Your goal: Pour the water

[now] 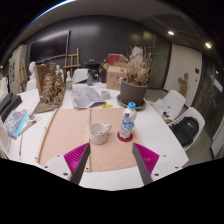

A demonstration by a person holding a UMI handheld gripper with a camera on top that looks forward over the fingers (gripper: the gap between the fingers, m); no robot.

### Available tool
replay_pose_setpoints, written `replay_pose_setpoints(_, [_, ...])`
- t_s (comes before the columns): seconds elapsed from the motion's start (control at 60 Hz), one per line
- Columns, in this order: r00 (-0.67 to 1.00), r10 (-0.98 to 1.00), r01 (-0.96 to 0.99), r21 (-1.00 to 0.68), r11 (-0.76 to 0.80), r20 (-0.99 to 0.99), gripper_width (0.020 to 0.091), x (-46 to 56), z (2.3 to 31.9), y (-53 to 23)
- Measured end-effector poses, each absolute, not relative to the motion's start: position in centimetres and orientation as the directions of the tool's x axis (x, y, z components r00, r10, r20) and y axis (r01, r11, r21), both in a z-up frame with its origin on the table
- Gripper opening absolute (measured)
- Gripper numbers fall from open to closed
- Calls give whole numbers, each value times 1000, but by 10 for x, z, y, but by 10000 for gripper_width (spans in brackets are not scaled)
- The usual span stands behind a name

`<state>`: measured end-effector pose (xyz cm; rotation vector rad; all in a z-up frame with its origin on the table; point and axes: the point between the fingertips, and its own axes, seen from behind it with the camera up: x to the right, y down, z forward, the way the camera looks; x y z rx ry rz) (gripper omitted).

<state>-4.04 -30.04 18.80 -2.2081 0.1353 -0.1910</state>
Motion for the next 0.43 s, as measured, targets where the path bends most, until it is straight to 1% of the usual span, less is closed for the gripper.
replay_pose_setpoints(0.1, [980, -172, -21, -805, -592, 101, 857, -60, 206, -324])
replay_pose_setpoints(0.167, [978, -178, -14, -810, -586, 112, 857, -67, 212, -333])
replay_pose_setpoints(0.3, [979, -174, -14, -808, -589, 110, 856, -76, 218, -344])
replay_pose_setpoints(0.433, [971, -184, 16, -813, -582, 151, 851, -71, 223, -347])
